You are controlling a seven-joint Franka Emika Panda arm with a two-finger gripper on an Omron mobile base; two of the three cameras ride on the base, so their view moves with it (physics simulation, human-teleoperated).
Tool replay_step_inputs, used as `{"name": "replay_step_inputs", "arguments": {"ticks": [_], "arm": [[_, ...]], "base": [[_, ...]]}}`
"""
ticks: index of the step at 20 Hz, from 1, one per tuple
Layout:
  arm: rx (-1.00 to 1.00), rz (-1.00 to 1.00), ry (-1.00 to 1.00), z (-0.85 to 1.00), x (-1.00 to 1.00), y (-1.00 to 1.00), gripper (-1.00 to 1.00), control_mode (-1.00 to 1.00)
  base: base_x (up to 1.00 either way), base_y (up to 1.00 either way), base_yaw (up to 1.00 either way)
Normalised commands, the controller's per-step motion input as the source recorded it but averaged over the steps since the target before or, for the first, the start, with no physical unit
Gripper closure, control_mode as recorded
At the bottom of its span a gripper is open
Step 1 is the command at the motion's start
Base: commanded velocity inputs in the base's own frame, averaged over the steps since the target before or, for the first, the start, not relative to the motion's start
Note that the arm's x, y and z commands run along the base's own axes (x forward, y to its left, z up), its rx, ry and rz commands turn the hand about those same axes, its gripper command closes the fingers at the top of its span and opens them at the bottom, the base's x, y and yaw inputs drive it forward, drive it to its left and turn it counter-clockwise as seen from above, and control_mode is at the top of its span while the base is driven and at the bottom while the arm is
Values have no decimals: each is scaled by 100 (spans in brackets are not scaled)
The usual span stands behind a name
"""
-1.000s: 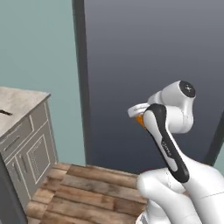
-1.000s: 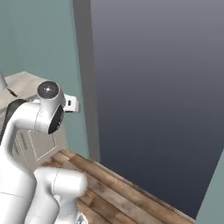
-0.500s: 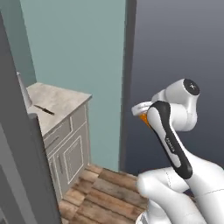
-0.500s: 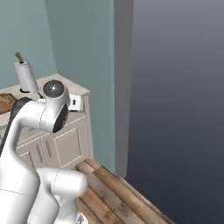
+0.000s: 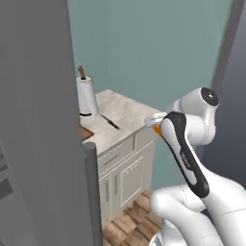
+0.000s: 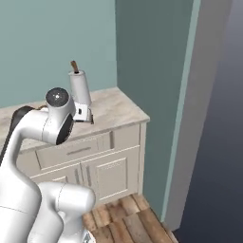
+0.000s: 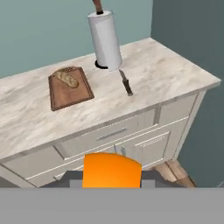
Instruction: Retrieve the sausage and cheese from the fridge and place them on the cutting board on the counter.
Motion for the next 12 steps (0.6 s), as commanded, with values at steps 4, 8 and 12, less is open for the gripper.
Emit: {"name": "replay_step_inputs", "arguments": {"ticks": [4,8,12], "arm": [[0,0,0,0,0,0,100,100],[0,0,0,0,0,0,100,100],[0,0,0,0,0,0,100,100]], "base": [[4,-31,55],[-3,-10,66],[24,-34,62]]}}
